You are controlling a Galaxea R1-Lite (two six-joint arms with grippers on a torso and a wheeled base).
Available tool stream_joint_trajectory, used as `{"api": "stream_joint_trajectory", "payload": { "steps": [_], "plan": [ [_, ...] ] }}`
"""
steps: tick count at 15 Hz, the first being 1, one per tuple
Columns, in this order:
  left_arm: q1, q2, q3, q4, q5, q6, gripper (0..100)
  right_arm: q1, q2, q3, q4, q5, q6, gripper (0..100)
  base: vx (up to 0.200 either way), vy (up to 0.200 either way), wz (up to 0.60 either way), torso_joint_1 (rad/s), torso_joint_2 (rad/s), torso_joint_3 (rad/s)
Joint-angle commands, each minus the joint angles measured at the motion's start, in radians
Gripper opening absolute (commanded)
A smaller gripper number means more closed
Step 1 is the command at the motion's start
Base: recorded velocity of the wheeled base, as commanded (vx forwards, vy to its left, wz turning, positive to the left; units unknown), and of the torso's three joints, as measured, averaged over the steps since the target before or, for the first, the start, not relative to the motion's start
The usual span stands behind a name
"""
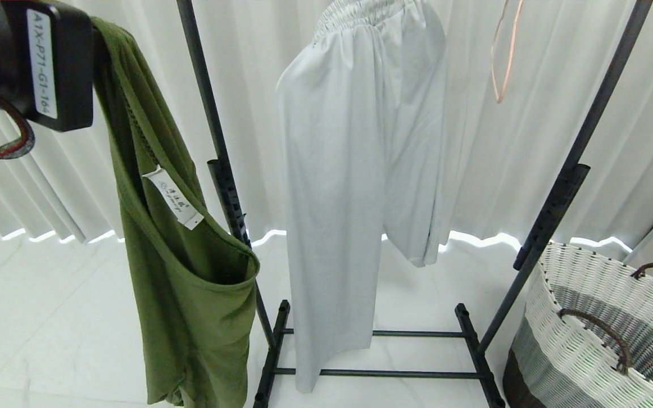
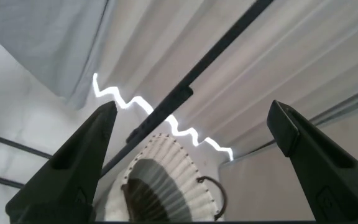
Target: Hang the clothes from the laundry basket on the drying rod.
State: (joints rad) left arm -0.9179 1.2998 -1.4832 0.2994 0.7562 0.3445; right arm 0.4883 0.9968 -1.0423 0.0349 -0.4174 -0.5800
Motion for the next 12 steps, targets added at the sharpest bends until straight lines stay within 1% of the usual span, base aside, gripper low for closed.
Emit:
{"api": "stream_joint_trajectory", "payload": {
  "steps": [1,2,3,12],
  "plan": [
    [0.001,-0.007,0.012,-0.002,0.0,0.001,0,-0.005,-0.026,0.074,-0.07,0.002,-0.034,100,0.0,0.0,0.0,0.0,0.0,0.0],
    [0.001,-0.007,0.012,-0.002,0.0,0.001,0,-0.005,-0.023,0.093,-0.113,0.002,-0.035,100,0.0,0.0,0.0,0.0,0.0,0.0],
    [0.001,-0.007,0.012,-0.002,0.0,0.001,0,-0.005,-0.021,0.099,-0.132,0.0,-0.035,100,0.0,0.0,0.0,0.0,0.0,0.0],
    [0.001,-0.005,0.012,0.0,0.0,0.002,0,-0.005,-0.023,0.104,-0.139,0.0,-0.031,100,0.0,0.0,0.0,0.0,0.0,0.0]
  ]
}}
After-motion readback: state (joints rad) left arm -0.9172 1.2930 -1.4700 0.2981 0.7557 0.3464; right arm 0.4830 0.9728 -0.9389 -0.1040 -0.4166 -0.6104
